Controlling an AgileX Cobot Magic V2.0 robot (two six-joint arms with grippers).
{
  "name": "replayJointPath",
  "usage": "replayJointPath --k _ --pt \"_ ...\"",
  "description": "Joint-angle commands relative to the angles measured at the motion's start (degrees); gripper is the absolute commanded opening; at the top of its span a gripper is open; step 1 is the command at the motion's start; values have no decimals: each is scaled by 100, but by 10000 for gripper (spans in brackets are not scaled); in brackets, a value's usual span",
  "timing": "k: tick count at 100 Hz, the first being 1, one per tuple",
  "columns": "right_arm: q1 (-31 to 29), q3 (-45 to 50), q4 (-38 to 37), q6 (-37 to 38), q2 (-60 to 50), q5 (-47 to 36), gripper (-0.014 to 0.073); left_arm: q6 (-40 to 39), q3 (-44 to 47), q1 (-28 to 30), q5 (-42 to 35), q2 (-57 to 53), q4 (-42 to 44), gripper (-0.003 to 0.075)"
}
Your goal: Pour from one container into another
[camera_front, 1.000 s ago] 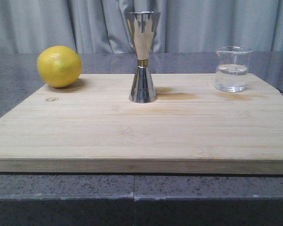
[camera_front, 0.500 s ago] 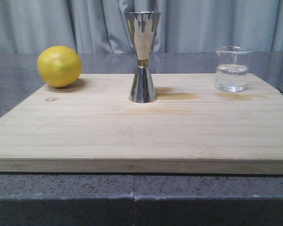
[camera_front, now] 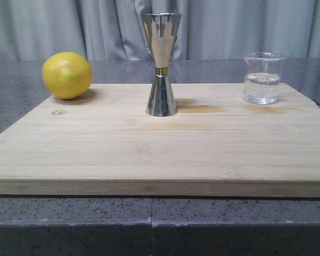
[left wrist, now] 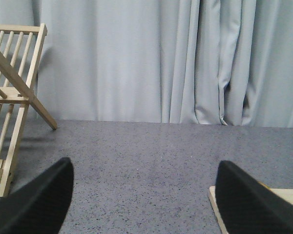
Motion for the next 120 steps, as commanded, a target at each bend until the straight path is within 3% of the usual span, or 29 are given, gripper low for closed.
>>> replayJointPath --k 1,43,68,94,120 --pt "-41 -170 -44 -32 131 -486 553 -8 -199 12 -445 90 1 608" --pt "-41 -170 43 -32 131 -383 553 -7 -199 12 -490 90 -346 608" --pt "-41 -519 43 -32 439 319 553 82 -534 12 534 275 -294 608" --pt "-41 -1232 43 -32 1363 1268 553 1125 -1612 12 2476 1163 -674 608" --pt "-41 -1600 43 -32 2173 1881 552 3262 -2033 12 3135 2091 -2767 608"
